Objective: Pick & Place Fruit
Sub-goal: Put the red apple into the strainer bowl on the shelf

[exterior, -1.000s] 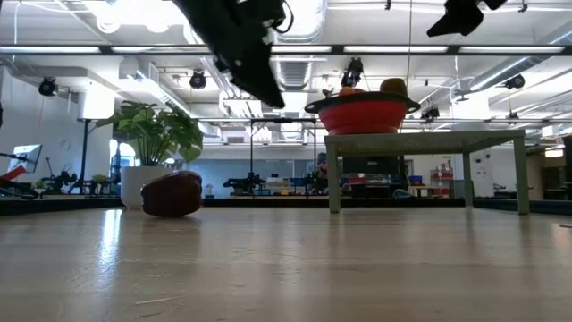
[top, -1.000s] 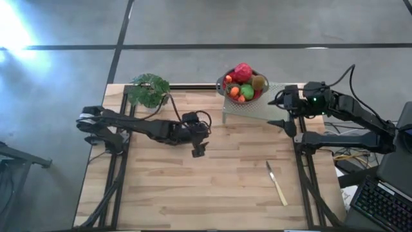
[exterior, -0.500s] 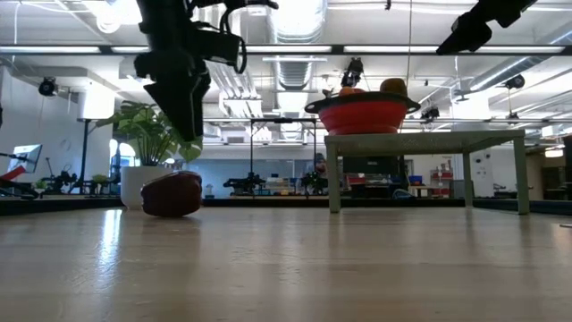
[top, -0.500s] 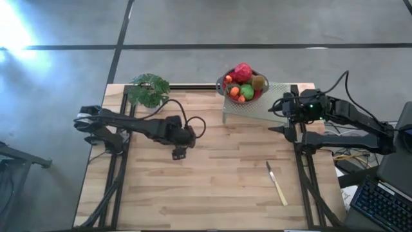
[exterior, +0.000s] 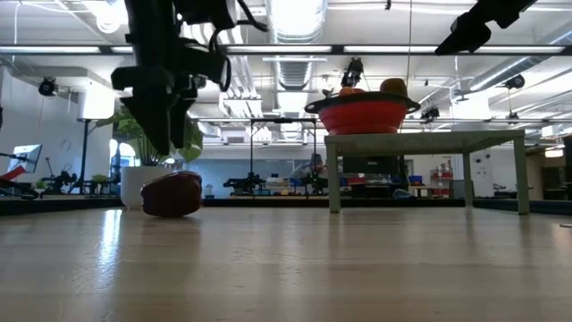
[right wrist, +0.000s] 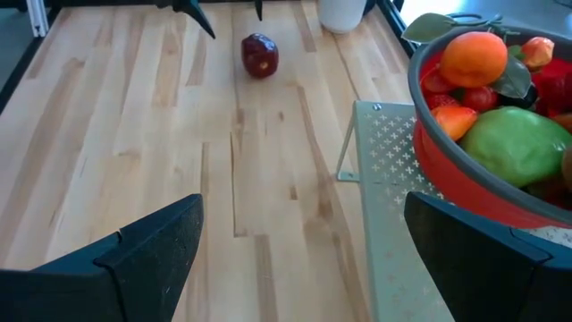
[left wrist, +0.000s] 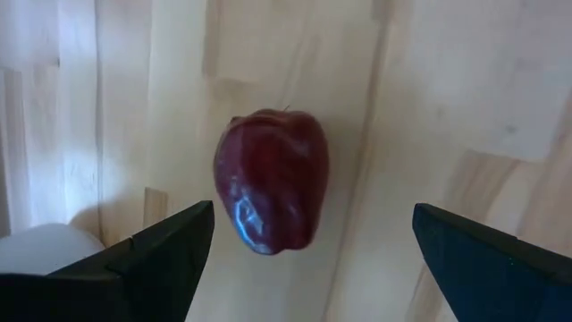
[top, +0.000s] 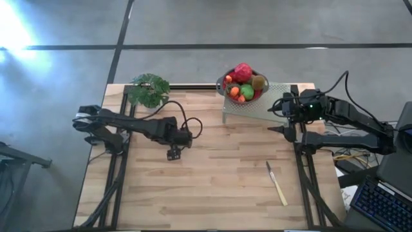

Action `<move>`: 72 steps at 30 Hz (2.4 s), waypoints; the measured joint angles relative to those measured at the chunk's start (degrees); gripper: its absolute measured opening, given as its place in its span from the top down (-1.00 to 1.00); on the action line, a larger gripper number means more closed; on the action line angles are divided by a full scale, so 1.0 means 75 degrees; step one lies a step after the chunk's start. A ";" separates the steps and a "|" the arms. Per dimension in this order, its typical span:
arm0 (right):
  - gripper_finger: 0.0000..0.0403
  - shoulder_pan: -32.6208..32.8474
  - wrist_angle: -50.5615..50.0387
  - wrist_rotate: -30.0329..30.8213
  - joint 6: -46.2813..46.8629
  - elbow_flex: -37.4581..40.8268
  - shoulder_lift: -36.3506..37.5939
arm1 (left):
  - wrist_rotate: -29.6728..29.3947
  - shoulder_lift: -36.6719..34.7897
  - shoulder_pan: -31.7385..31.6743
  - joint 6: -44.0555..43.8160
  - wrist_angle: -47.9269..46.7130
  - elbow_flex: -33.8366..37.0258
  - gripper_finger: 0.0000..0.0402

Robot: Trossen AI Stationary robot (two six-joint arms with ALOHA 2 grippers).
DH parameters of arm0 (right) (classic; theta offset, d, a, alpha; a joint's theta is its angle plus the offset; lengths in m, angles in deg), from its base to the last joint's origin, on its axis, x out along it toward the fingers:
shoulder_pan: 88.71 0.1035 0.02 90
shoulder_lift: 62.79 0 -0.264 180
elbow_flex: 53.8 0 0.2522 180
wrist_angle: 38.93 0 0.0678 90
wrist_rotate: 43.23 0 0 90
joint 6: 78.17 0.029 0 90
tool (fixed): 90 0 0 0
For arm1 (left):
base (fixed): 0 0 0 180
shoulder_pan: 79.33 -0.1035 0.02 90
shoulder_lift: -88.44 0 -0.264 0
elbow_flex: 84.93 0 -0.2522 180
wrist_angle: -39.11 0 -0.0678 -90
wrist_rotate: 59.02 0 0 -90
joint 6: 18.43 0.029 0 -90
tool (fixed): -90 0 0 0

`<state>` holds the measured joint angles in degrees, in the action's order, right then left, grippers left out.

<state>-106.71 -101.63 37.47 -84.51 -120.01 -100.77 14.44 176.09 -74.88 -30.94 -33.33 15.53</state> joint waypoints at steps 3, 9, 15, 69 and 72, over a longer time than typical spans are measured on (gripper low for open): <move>-0.90 0.0000 0.0031 0.0002 -0.0001 0.0000 -0.0003 | -0.0046 -0.0001 -0.0145 0.0007 0.0059 0.0121 -0.92; -0.90 0.0000 0.0046 0.0000 0.0035 0.0004 -0.0003 | -0.0032 0.0005 -0.0397 0.0047 0.0215 0.0472 -0.92; -0.90 0.0000 0.0066 -0.0003 0.0049 0.0035 -0.0003 | 0.0122 0.0008 -0.0434 0.0082 0.0752 0.0828 -0.92; -0.90 0.0033 0.1074 -0.0026 0.0692 0.0704 -0.0015 | 0.0937 0.0023 -0.0594 -0.0548 0.3233 0.2561 -0.38; -0.90 0.0142 0.1238 -0.0027 0.0721 0.0832 -0.0004 | 0.1271 0.0017 -0.0536 -0.0547 0.3741 0.2561 -0.38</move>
<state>-105.64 -92.34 37.27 -79.10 -113.77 -100.80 23.97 176.21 -78.90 -35.04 -5.28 34.74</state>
